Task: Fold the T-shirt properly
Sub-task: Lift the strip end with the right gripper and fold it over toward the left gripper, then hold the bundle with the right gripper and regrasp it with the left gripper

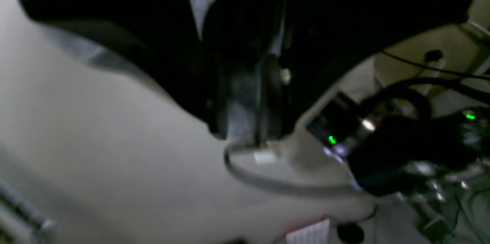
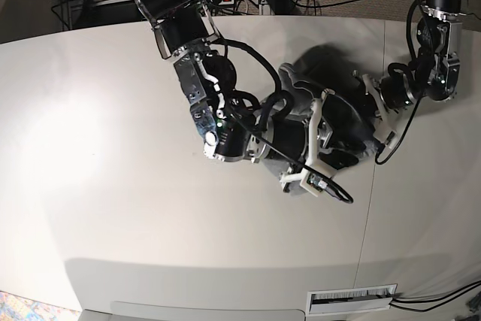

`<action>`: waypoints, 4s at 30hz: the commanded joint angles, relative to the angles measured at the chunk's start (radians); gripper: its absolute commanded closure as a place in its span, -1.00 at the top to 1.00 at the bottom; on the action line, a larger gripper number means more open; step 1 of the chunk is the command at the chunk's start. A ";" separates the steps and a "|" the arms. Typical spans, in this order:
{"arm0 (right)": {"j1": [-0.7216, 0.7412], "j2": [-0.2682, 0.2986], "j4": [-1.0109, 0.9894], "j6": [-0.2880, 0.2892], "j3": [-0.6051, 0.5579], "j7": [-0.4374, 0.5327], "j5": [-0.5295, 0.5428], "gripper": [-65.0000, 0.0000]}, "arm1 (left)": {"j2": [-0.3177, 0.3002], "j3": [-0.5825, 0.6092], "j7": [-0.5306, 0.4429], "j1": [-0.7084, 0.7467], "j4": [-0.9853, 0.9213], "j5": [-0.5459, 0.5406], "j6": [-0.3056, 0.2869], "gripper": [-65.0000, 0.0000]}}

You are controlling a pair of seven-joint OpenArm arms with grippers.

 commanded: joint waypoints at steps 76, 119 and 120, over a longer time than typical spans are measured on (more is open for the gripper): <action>-0.009 0.170 0.067 0.002 0.055 -0.040 -0.258 -0.51 | 0.238 -0.168 0.070 0.377 0.572 0.154 0.135 -1.00; -0.009 0.170 0.067 0.002 0.056 -0.040 -0.309 -0.51 | -0.021 -0.168 -0.097 0.564 0.827 0.493 0.333 -1.00; -0.009 0.170 0.067 0.002 0.056 -0.041 -0.313 -0.51 | -0.016 -0.168 -0.109 0.579 0.821 0.494 0.332 -1.00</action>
